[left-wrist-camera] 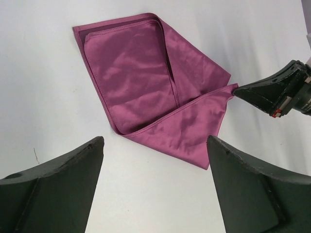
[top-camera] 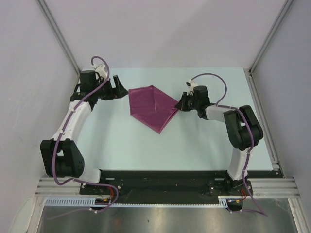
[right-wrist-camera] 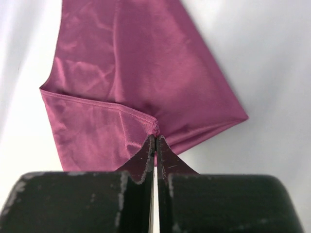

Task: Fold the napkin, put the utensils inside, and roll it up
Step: Fold the napkin at the center of the board.

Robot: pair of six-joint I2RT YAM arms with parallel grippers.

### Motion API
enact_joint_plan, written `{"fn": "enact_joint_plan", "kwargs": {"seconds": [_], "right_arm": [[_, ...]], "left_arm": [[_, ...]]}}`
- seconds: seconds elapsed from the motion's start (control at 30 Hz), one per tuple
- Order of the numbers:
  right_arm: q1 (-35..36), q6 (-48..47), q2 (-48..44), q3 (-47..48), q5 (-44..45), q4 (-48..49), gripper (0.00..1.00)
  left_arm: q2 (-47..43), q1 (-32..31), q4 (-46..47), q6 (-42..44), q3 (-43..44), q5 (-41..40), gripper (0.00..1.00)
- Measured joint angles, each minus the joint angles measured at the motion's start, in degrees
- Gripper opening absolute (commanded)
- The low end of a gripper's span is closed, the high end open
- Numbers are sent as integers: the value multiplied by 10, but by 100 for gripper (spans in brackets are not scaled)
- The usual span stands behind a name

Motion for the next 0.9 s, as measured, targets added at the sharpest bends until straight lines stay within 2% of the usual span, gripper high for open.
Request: {"fn": "enact_joint_plan", "kwargs": {"seconds": [0.5, 0.6, 0.63, 0.73, 0.83, 0.9], "right_arm": [[-11, 20, 30, 0, 31, 4, 1], [-15, 23, 33, 0, 34, 2, 16], [-17, 23, 33, 0, 35, 1, 28], [-21, 23, 33, 0, 37, -4, 50], [-23, 19, 31, 0, 41, -15, 59], [-24, 14, 28, 2, 43, -26, 61]], "left_arm": [[0, 0, 0, 0, 0, 0, 91], [0, 0, 0, 0, 0, 0, 91], [0, 0, 0, 0, 0, 0, 91], [0, 0, 0, 0, 0, 0, 92], [0, 0, 0, 0, 0, 0, 91], [0, 0, 0, 0, 0, 0, 92]]}}
